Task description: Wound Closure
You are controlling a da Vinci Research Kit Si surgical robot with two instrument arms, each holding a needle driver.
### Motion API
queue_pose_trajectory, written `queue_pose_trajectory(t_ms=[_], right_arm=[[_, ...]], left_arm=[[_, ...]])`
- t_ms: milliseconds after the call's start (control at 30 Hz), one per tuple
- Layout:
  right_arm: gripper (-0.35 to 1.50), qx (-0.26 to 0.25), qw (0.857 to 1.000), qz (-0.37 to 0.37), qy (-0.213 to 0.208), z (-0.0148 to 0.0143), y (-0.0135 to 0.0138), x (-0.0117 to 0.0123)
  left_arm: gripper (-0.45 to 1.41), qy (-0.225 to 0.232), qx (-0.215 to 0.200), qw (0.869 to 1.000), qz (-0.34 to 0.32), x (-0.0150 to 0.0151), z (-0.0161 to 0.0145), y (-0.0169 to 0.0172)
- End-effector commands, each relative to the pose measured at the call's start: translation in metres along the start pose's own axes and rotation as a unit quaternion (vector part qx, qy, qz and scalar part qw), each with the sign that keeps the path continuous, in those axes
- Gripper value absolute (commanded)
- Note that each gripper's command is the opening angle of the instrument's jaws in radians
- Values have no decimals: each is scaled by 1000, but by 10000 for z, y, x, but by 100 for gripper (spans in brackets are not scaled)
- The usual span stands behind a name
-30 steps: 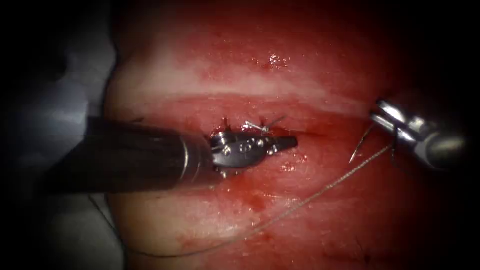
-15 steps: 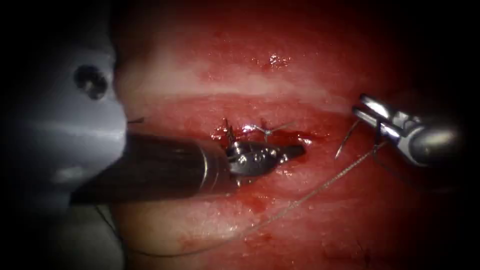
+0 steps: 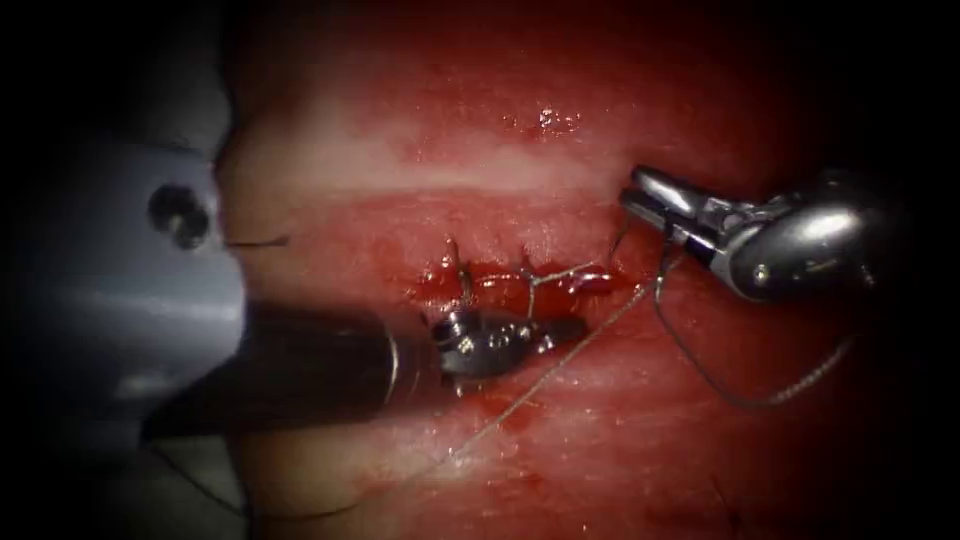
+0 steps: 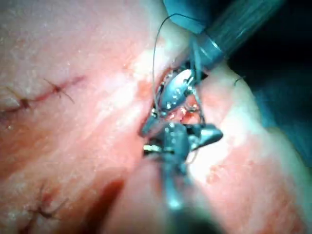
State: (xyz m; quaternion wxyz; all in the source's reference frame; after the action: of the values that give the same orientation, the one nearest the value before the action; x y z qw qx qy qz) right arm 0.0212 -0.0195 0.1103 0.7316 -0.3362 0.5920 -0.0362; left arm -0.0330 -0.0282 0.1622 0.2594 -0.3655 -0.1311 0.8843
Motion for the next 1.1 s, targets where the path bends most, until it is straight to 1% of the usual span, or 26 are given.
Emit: queue_pose_trajectory(t_ms=[33, 300, 533, 867, 1100], right_arm=[[-35, -2, 1000, -8, 3, 4, -11, -6], [-35, -8, 1000, -28, 5, 6, -25, -25], [-35, -16, 999, -51, 4, 9, -26, -35], [-35, -6, 998, -67, -2, 15, -46, -50], [-35, 3, 997, -70, -7, 13, -51, -55]], left_arm=[[-13, 0, -5, 1000, -3, -6, 7, 11], [-10, 2, -17, 1000, -9, 8, 0, 22], [-8, 3, -19, 1000, -12, 17, -4, 28], [-6, 3, -19, 1000, -13, 19, -2, 30], [-6, 3, -19, 1000, -13, 19, -1, 31]])
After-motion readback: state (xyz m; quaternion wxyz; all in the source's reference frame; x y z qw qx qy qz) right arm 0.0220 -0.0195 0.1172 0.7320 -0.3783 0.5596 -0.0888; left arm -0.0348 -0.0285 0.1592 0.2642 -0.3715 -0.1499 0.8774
